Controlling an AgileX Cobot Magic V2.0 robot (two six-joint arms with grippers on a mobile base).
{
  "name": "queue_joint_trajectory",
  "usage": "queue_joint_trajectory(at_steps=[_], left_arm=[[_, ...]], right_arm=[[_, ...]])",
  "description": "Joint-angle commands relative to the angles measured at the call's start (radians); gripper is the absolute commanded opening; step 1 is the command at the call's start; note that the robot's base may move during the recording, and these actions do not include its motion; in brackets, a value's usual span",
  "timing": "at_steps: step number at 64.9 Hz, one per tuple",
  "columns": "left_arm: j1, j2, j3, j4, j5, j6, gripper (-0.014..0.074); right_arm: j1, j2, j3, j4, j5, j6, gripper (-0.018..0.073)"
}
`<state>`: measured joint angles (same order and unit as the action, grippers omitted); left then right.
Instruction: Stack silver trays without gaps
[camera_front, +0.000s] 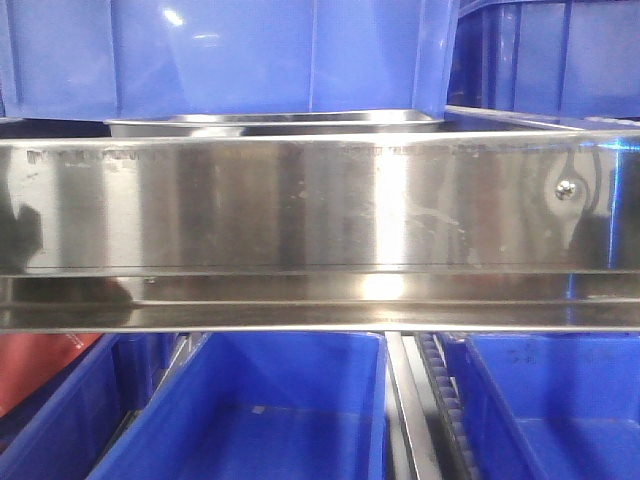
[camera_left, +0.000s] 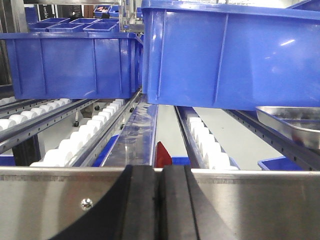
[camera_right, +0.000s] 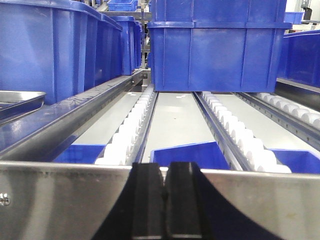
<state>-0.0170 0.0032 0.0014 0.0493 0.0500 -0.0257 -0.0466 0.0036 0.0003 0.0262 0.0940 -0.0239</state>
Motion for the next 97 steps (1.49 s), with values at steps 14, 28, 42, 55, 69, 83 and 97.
queue_joint_trajectory(at_steps=[14,28,42,55,69,83,97], left_arm=[[-0.005,-0.003,-0.001,0.027,-0.017,-0.005,-0.0007],[-0.005,-0.003,-0.001,0.027,-0.017,-0.005,-0.0007],[-0.005,-0.003,-0.001,0.027,-0.017,-0.005,-0.0007],[-0.005,-0.003,-0.001,0.027,-0.017,-0.005,-0.0007],[-0.005,-0.003,-0.001,0.03,-0.071,-0.005,-0.0007],[-0.005,-0.003,-0.082,0.03,-0.05,-0.005,-0.0007],[-0.005,0.075,-0.317,0.047,0.143,-0.005,-0.0007]], right_arm=[[-0.003,-0.004,0.0,0.003,-0.02,0.002,-0.0079],[-0.003,-0.004,0.0,0.003,-0.02,0.002,-0.0079],[-0.003,-0.004,0.0,0.003,-0.02,0.002,-0.0079],[-0.003,-0.004,0.0,0.003,-0.029,0.002,-0.0079],[-0.003,-0.004,0.0,0.003,-0.157,0.002,-0.0079],[-0.003,-0.004,-0.105,0.003,-0.19,0.002,-0.0079],[-0.003,0.041,-0.37,0.003,0.02,0.005,-0.0079]])
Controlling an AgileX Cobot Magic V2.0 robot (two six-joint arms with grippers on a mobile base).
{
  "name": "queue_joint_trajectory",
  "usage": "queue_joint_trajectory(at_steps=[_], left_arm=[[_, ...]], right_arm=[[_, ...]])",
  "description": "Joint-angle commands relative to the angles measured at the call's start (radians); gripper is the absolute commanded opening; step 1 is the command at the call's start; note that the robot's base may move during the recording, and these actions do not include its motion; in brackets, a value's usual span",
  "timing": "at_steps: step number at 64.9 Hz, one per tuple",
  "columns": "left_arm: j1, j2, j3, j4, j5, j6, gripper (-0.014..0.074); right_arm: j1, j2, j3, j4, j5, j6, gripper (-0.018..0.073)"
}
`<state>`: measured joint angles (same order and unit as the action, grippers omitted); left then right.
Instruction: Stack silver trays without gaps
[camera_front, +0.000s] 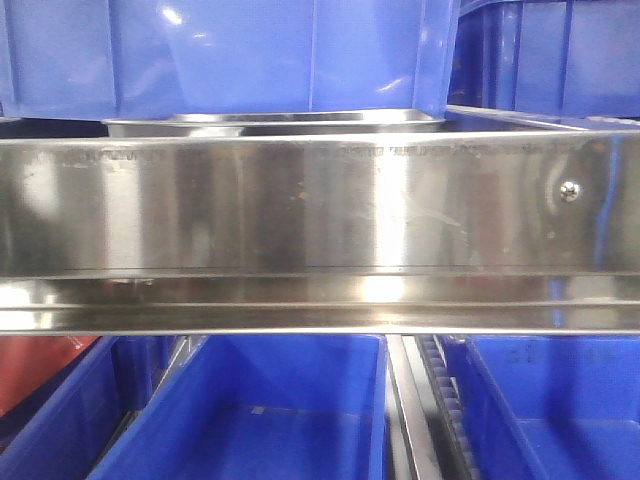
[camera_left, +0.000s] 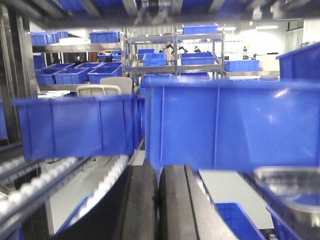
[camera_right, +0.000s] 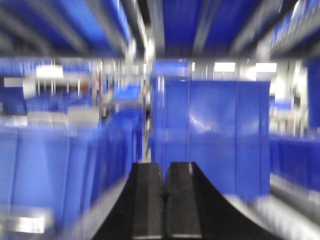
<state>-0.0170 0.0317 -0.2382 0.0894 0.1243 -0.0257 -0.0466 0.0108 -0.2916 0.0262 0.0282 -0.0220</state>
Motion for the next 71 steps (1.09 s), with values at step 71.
queue_joint_trajectory(at_steps=[71], left_arm=[[-0.005,0.995,-0.674,-0.063,0.347,-0.005,-0.0007]], right_arm=[[0.004,1.003,-0.625,0.087,0.649,0.029,-0.0079]])
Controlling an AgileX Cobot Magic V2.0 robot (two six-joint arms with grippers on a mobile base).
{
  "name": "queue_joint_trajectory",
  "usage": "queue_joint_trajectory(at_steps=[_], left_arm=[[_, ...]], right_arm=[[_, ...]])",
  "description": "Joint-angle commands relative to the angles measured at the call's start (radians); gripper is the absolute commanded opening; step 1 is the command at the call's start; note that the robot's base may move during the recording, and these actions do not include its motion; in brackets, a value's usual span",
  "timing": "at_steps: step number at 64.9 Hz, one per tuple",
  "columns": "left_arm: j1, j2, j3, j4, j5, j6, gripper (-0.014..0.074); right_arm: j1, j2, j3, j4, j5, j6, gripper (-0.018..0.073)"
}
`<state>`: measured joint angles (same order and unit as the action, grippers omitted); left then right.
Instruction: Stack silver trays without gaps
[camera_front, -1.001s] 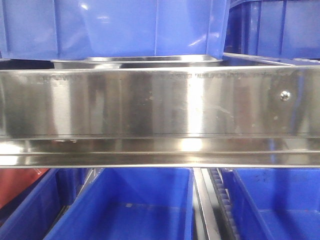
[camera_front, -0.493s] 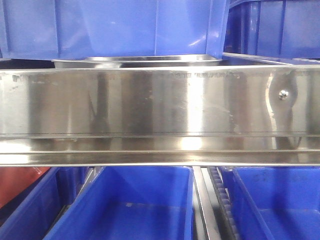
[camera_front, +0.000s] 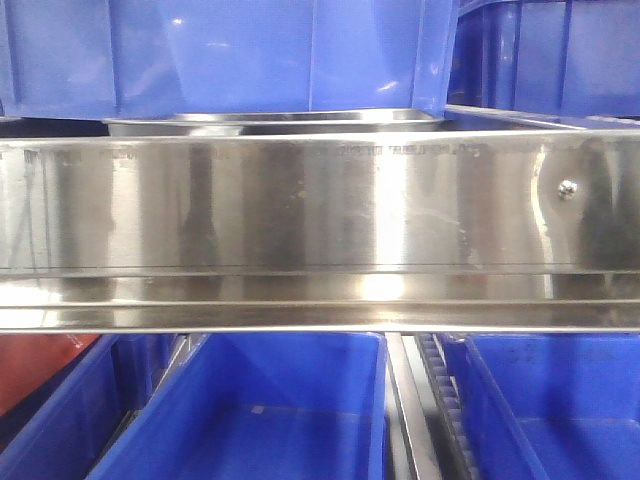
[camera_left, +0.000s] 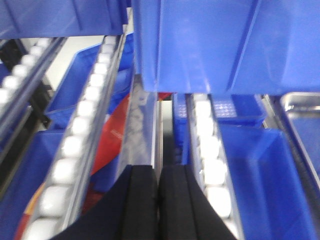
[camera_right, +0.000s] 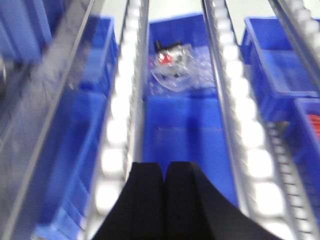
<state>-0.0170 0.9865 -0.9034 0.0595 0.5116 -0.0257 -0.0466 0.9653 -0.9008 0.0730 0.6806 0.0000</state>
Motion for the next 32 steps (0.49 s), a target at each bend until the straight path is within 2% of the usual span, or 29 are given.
queue_joint_trajectory(at_steps=[1,6,10,18,24,28,32], left_arm=[[-0.005,0.049,-0.011,-0.04,-0.042,-0.005,-0.0007],[-0.016,0.099,-0.031,-0.079,-0.017,-0.015,-0.0015],[-0.037,0.136,-0.055,-0.072,0.014,-0.054,-0.0017],[-0.103,0.207,-0.123,0.02,0.074,-0.17,-0.0017],[-0.151,0.268,-0.206,0.093,0.167,-0.279,-0.0017],[-0.185,0.312,-0.268,0.117,0.227,-0.32,-0.0017],[-0.214,0.356,-0.327,0.117,0.265,-0.327,-0.0017]], right_arm=[[0.009,0.067,-0.021,0.047,0.015,0.007,-0.0078],[0.052,0.137,-0.049,0.047,0.071,0.019,-0.0078],[0.09,0.18,-0.08,0.043,0.105,0.051,-0.0075],[0.185,0.267,-0.163,-0.044,0.121,0.228,-0.0055],[0.256,0.335,-0.249,-0.119,0.169,0.36,-0.0055],[0.305,0.381,-0.312,-0.152,0.221,0.428,-0.0055],[0.349,0.434,-0.383,-0.191,0.275,0.481,-0.0055]])
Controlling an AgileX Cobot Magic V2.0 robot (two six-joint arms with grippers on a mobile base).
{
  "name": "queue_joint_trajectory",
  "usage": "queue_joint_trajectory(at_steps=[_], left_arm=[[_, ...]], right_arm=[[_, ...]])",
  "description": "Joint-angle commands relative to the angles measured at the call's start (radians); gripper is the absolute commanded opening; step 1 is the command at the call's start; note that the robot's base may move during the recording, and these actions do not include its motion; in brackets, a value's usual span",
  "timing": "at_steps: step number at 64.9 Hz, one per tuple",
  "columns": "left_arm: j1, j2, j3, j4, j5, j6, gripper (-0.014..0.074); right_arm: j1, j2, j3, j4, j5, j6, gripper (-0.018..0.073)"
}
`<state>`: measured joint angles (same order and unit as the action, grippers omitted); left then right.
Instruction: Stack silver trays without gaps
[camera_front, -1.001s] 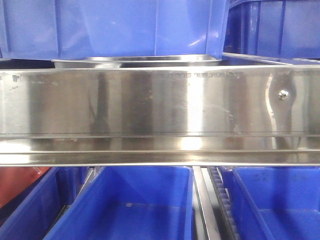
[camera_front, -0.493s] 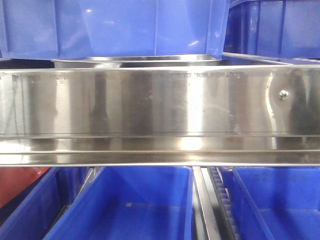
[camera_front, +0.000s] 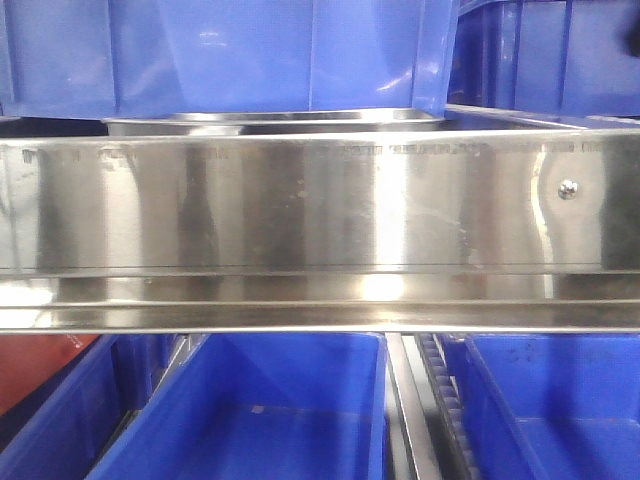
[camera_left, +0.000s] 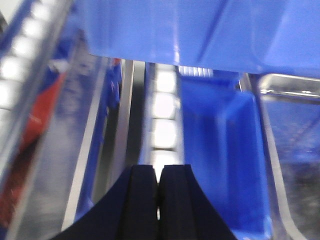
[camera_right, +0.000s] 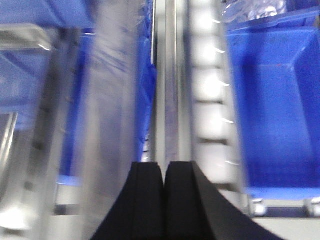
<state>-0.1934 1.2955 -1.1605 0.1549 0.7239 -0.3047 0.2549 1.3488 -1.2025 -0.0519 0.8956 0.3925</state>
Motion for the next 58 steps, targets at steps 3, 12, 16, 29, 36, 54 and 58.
queue_joint_trajectory(at_steps=[3,12,16,29,36,54,58], left_arm=[[-0.054,0.075,-0.107,0.021,0.08,-0.053,-0.0017],[-0.097,0.152,-0.199,0.01,0.118,-0.072,-0.0017],[-0.115,0.175,-0.221,0.006,0.116,-0.072,-0.0017],[-0.185,0.241,-0.238,0.005,0.09,-0.074,-0.0017],[-0.19,0.262,-0.238,0.003,0.09,-0.079,0.0006],[-0.19,0.297,-0.238,0.003,0.041,-0.1,0.033],[-0.189,0.312,-0.238,0.001,0.03,-0.102,0.0329]], right_arm=[[0.076,0.086,-0.13,-0.079,0.083,0.115,-0.0055],[0.169,0.207,-0.285,-0.144,0.144,0.193,-0.0055],[0.195,0.255,-0.338,-0.144,0.172,0.203,-0.0055],[0.233,0.388,-0.468,-0.144,0.239,0.21,-0.0055],[0.233,0.417,-0.485,-0.144,0.252,0.21,-0.0049],[0.233,0.448,-0.485,-0.124,0.243,0.21,0.0236],[0.233,0.455,-0.485,-0.105,0.222,0.21,0.0235]])
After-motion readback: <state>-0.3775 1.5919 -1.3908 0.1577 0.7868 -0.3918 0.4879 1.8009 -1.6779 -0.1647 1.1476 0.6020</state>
